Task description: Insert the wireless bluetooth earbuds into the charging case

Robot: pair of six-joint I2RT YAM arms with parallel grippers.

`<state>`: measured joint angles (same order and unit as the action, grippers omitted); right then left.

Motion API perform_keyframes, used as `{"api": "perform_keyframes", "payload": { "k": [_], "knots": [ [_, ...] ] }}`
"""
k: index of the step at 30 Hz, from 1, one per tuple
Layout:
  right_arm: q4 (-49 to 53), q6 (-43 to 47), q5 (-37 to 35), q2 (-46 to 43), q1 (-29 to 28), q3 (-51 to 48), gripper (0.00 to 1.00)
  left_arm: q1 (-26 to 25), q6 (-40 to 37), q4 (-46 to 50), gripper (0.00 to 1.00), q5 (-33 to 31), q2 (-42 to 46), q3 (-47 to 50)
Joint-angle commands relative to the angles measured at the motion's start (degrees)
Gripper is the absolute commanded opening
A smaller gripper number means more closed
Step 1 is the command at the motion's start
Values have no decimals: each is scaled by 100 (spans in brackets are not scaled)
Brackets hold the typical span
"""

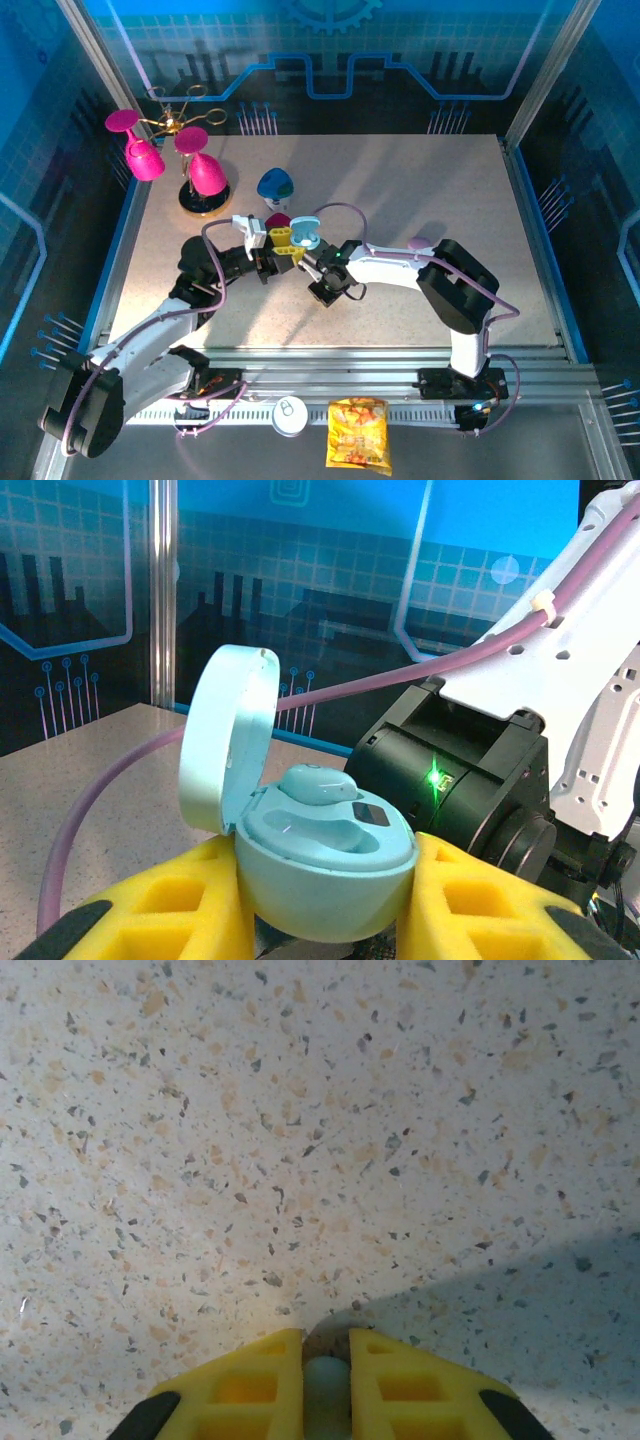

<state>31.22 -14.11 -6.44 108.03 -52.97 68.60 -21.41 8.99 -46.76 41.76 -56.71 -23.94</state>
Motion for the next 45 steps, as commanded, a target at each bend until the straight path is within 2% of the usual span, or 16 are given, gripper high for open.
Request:
{"api": "perform_keyframes", "payload": {
  "k": [1,8,16,21,24,28,32,37,45],
  "knots": [
    [152,-145,8,-128,-56,-40,8,35,-86,-129,33,-106,46,0],
    [-581,-543,353,-1202,191,-675,7,33,-190,-310,33,-353,-19,71],
    [-1899,-716,329,-3206,637,-1739,7,23,-431,-710,33,-949,-67,225],
    [-2419,-642,480,-4216,806,-1938,7,6,-500,-992,33,-1258,-137,346],
    [-2742,-618,700,-4531,816,-1895,6,6,-554,-1098,33,-1390,-227,383],
    [-3393,-737,1153,-4684,751,-1857,5,8,-572,-1407,33,-1505,-464,394],
    [-3791,-520,1138,-4624,518,-1675,5,7,-546,-1565,33,-1436,-673,334],
    [-4122,-462,1310,-4188,389,-1377,5,5,-502,-1765,33,-1297,-780,381],
    [-4343,-558,1702,-3434,375,-838,6,7,-553,-1580,33,-1234,-525,460]
  ]
}}
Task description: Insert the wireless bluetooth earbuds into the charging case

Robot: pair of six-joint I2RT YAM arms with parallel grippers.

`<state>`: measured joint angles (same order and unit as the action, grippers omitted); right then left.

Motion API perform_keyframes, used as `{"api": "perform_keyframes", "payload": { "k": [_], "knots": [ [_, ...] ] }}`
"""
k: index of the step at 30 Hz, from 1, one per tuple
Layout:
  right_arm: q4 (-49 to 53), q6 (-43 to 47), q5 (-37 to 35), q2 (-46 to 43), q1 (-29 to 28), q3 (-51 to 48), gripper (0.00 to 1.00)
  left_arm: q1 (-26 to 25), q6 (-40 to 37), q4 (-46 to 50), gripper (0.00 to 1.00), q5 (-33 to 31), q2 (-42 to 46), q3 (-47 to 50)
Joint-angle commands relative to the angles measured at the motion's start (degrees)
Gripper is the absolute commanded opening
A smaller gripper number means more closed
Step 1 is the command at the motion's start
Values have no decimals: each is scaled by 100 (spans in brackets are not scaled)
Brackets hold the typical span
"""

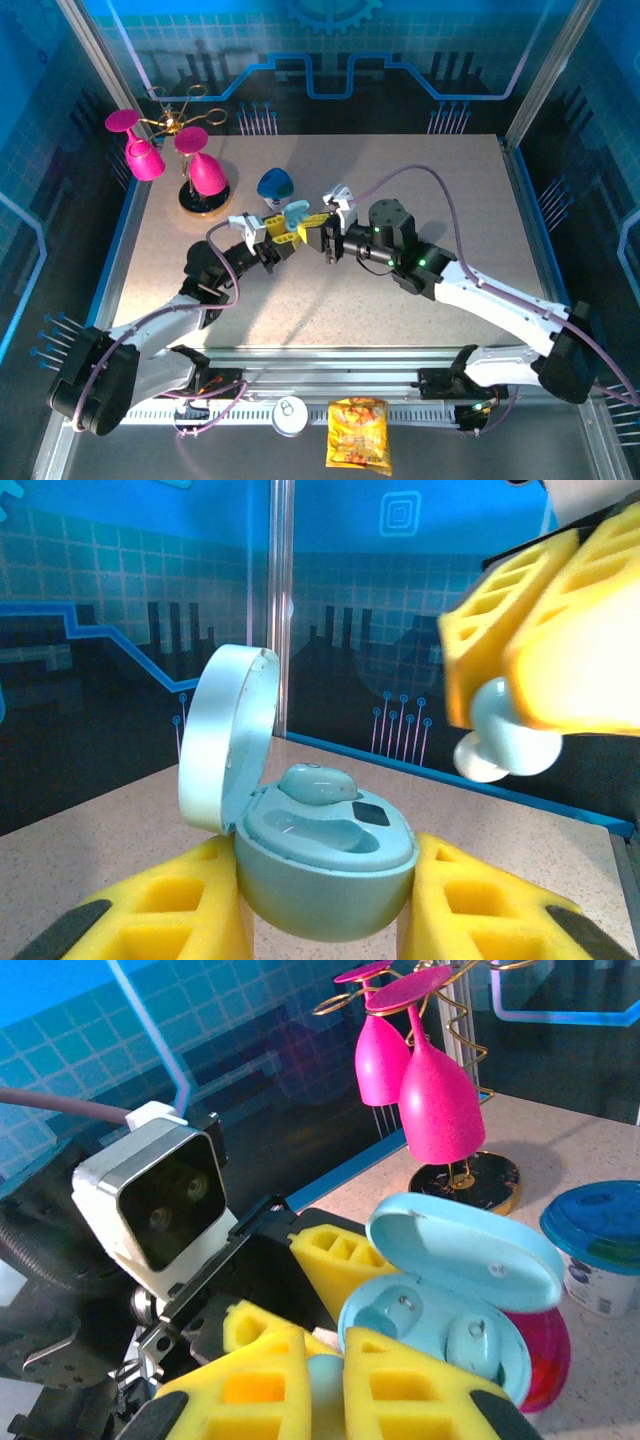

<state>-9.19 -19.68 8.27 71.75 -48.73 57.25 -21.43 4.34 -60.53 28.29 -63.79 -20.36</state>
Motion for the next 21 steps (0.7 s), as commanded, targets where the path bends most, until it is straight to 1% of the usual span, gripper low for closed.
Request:
{"api": "perform_keyframes", "payload": {
  "k": [1,8,21],
  "knots": [
    [-307,-9,259,266,-51,346,6,5,-92,-187,33,109,212,115],
    [-412,-87,288,632,-49,549,6,7,-91,-135,33,144,357,171],
    [-435,-393,210,907,-42,612,7,8,-91,-178,33,140,377,163]
  ]
}}
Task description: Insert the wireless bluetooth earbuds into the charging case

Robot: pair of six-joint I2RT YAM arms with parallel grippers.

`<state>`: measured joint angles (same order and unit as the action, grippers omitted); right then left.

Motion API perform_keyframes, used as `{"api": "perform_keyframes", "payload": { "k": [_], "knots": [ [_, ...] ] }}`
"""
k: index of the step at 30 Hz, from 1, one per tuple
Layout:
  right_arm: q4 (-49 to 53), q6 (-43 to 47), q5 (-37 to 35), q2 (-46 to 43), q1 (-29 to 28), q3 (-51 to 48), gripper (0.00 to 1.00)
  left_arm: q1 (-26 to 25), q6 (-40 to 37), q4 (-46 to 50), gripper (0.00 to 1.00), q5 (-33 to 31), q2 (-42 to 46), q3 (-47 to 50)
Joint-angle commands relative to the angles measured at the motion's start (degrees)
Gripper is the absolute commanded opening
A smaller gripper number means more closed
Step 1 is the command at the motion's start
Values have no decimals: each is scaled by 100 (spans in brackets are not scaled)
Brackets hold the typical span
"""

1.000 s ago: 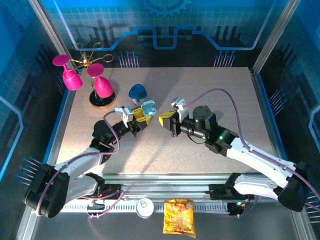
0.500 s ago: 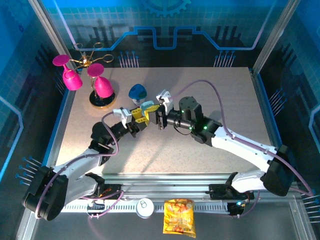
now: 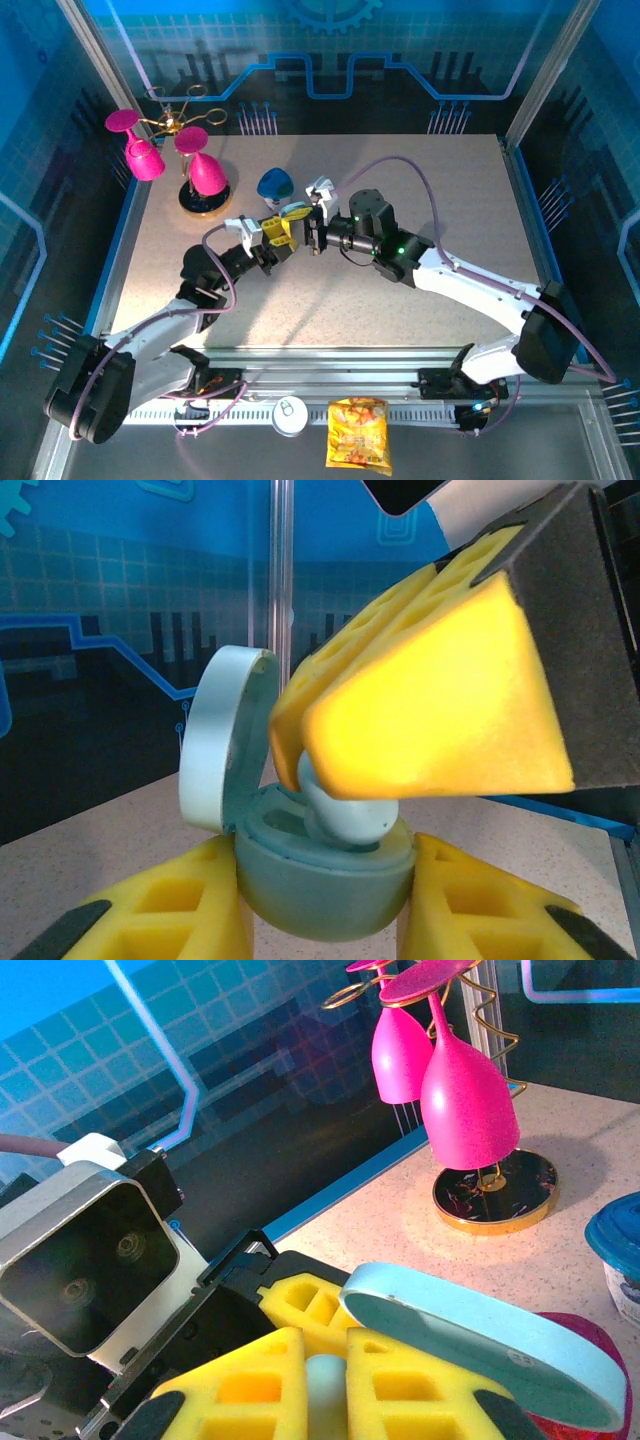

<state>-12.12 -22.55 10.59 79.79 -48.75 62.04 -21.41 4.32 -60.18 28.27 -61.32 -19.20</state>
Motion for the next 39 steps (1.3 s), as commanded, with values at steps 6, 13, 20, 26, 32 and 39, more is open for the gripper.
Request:
{"api": "perform_keyframes", "payload": {
  "k": [6,13,20,26,32,39],
  "knots": [
    [-96,-194,-56,110,-43,63,12,6,-80,-207,33,116,140,44],
    [77,-171,-145,161,-38,133,18,5,-52,-214,33,132,143,38],
    [259,-142,-126,190,-29,220,9,5,-52,-199,33,125,139,51],
    [258,-284,31,58,-35,160,6,10,-98,-213,33,1,146,92],
    [289,-365,-48,-93,-29,-40,6,7,-90,-227,33,-59,113,62],
    [302,-394,-79,-112,-29,-69,11,5,-76,-205,33,-139,136,63]
  ]
}}
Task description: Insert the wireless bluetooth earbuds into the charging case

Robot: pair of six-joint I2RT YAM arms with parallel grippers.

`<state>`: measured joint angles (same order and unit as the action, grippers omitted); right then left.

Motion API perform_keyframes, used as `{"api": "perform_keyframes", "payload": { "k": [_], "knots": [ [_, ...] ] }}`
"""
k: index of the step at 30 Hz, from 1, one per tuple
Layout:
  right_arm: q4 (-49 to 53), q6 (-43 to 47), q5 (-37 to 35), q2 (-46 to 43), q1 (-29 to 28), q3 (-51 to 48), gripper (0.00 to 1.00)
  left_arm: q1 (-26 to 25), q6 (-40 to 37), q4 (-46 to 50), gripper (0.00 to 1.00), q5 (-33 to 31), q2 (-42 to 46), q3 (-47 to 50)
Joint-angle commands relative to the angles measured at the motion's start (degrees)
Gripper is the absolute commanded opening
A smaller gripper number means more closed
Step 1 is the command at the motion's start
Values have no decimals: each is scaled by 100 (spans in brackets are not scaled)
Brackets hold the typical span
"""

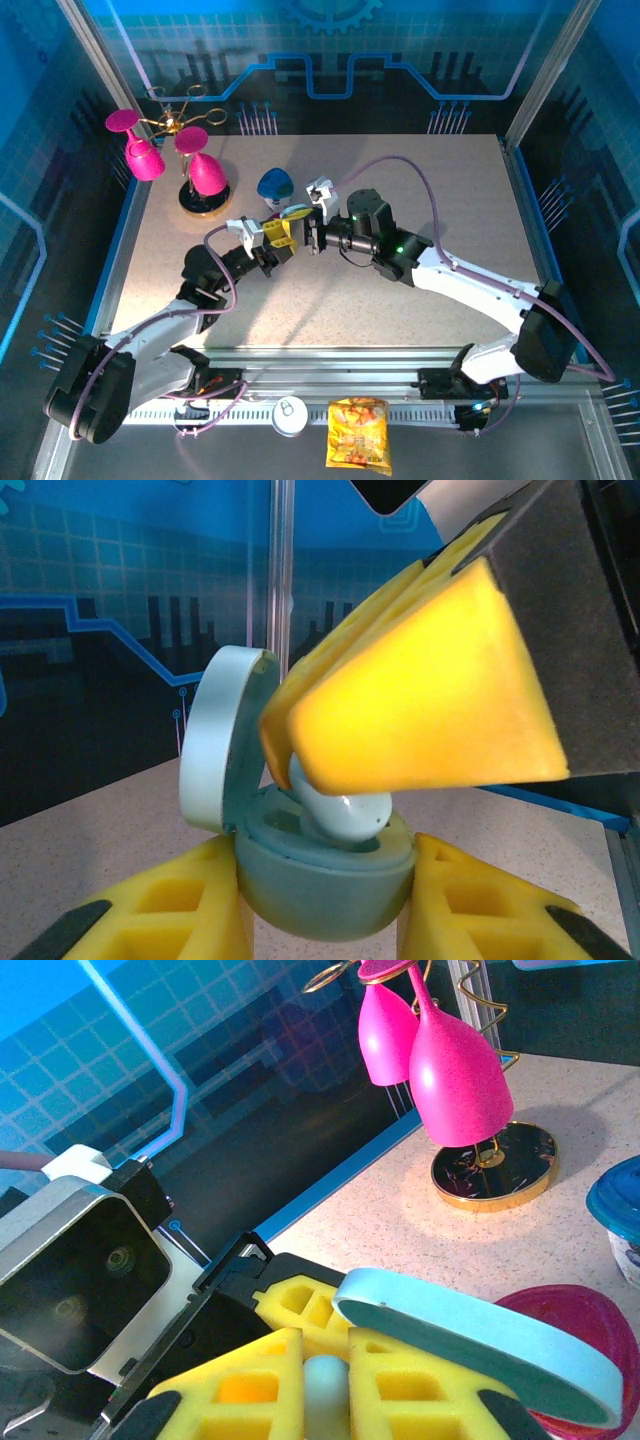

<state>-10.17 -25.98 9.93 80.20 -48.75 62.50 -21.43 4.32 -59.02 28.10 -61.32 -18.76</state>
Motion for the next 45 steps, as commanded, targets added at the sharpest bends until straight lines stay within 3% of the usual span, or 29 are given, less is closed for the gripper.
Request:
{"api": "perform_keyframes", "payload": {
  "k": [1,6,32,39,45],
  "knots": [
    [128,-43,-32,-154,-31,-117,13,10,-76,-300,33,-137,139,22],
    [252,15,-147,-119,-29,-91,21,8,-49,-303,33,-130,153,21],
    [927,354,-421,-156,-40,264,28,10,-76,-266,33,-111,217,-9],
    [294,506,-36,-675,-51,-159,42,11,-150,-304,33,-136,95,22],
    [207,489,-435,-1040,72,-318,58,22,-395,-193,33,91,60,13]
  ]
}}
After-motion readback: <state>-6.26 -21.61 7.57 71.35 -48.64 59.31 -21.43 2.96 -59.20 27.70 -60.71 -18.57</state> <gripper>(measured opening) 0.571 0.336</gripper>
